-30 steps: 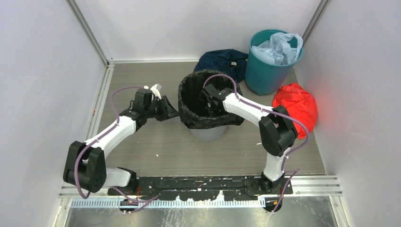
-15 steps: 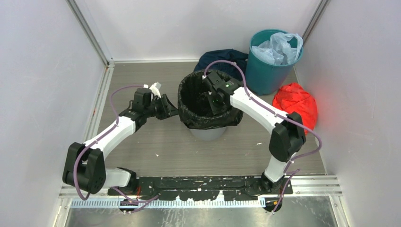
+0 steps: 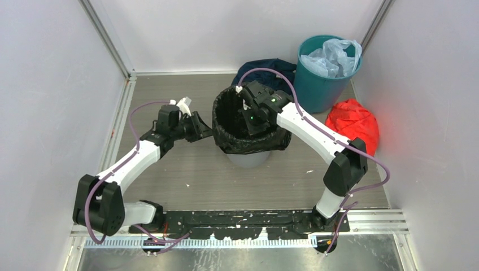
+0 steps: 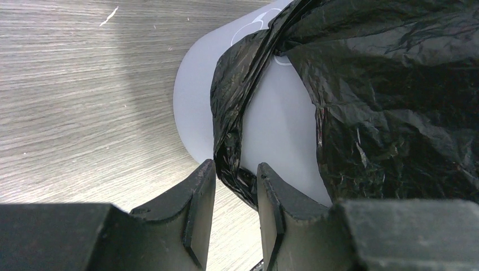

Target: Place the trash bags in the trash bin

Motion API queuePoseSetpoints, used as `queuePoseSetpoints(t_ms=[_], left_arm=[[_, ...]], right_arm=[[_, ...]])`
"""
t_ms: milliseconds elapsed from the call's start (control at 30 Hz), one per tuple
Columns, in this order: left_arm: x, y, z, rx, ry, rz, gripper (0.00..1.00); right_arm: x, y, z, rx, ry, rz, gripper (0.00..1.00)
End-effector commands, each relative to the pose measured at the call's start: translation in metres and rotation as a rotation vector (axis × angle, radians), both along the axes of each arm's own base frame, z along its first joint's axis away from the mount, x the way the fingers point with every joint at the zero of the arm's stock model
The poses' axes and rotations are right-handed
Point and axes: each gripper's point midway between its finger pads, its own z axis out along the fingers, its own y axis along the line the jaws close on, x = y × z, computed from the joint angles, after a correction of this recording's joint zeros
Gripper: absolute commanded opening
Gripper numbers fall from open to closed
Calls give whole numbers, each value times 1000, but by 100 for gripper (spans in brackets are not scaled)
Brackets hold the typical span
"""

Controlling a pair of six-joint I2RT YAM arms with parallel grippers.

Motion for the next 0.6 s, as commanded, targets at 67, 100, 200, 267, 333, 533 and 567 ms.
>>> queuePoseSetpoints(t_ms=[67,100,200,267,333,533,567], left_arm=[[11,-5,20,-18,-77,-15,34],[12,-6,19,-20,-76,-15,34],[17,-9,12,-23,-68,-20,34],[18,-10,5,-17,-57,-26,34],[18,-10,-4,-14,-41,-31,34],[20,-15,-20,-39,-32,-38,35],[20,-15,-21,-46,-33,-34,35]], right_arm=[[-10,42,7,121,30,100,1],[-11,44,2,121,40,103,1],[-13,47,-14,115,72,104,1],[-14,47,-24,105,93,101,1],[-15,48,-34,100,108,102,1],[-17,46,-59,63,152,109,1],[-18,46,-62,59,159,108,1]])
